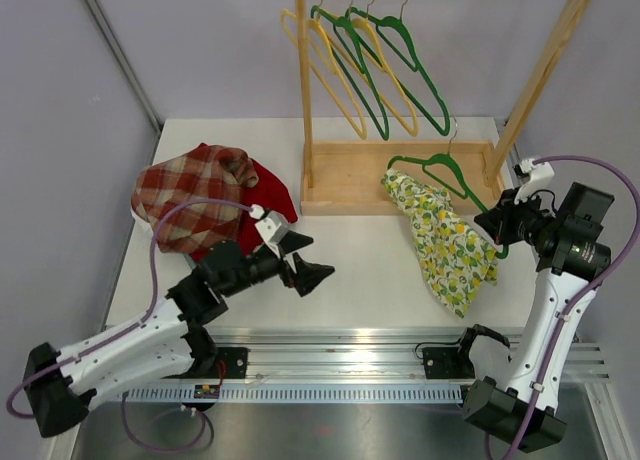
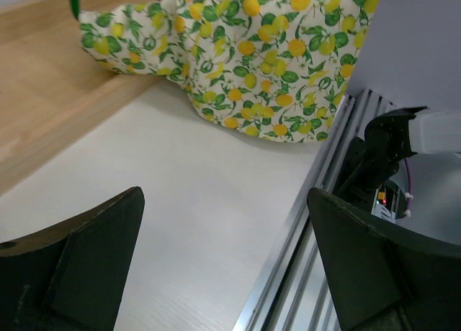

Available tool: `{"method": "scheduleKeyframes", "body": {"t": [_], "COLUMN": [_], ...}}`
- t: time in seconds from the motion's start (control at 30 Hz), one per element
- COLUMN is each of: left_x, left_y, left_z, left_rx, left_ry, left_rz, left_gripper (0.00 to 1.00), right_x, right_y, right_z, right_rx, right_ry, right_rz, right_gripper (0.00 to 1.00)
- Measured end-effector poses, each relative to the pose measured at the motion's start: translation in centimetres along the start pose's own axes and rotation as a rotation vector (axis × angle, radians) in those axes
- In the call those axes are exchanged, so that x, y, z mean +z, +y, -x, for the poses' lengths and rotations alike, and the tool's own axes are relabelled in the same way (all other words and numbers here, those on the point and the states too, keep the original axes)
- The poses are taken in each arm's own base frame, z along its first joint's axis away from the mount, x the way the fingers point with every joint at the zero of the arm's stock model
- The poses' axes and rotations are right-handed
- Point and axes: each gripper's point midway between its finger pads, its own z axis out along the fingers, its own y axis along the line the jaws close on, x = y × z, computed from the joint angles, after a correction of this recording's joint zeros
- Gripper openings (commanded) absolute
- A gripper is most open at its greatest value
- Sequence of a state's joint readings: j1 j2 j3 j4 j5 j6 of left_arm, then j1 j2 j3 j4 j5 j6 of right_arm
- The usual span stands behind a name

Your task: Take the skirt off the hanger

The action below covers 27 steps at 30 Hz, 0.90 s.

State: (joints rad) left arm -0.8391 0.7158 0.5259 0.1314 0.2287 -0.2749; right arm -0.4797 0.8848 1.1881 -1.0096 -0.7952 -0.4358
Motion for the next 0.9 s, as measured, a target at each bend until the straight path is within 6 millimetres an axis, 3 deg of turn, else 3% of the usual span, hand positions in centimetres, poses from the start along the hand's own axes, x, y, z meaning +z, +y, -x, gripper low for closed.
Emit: {"method": "scheduleKeyframes", "body": {"t": [0.13,0.33,0.6,0.73,0.83,0.87,0.9], "left_x": [3.9,10.2,16.9,18.6,19.4,19.6,19.7], "left_y": [-1.6,-1.2,-1.3,-1.3,-1.5,-1.4,-1.4], "left_z": [-3.8,-8.2,-8.8,-7.8,-7.0,-6.9,-6.8], "left_rx": [-0.002,0.013,-0.022,-0.040,-0.047,-0.050,-0.049], "left_ry": [0.030,0.043,-0.075,-0.133,-0.161,-0.166,-0.171], "left_rz": [-0.009,0.031,0.041,0.047,0.048,0.049,0.050], "left_gripper": [0.99,0.99,0.95,0.80,0.46,0.25,0.12], "right_x": [0.1,-0.5,-1.6,-1.9,-2.1,-2.1,-2.1], "right_y": [1.3,3.6,6.2,6.8,7.2,7.2,7.2], "right_z": [-1.1,-1.9,-2.8,-3.1,-3.1,-3.1,-3.1], "right_rx": [-0.001,-0.045,-0.086,-0.087,-0.088,-0.090,-0.089], "right_ry": [0.015,0.014,0.005,0.006,0.002,0.000,0.000], "right_rz": [0.069,0.165,0.248,0.269,0.279,0.277,0.275], "right_gripper": [0.00,0.00,0.00,0.00,0.00,0.00,0.00]}}
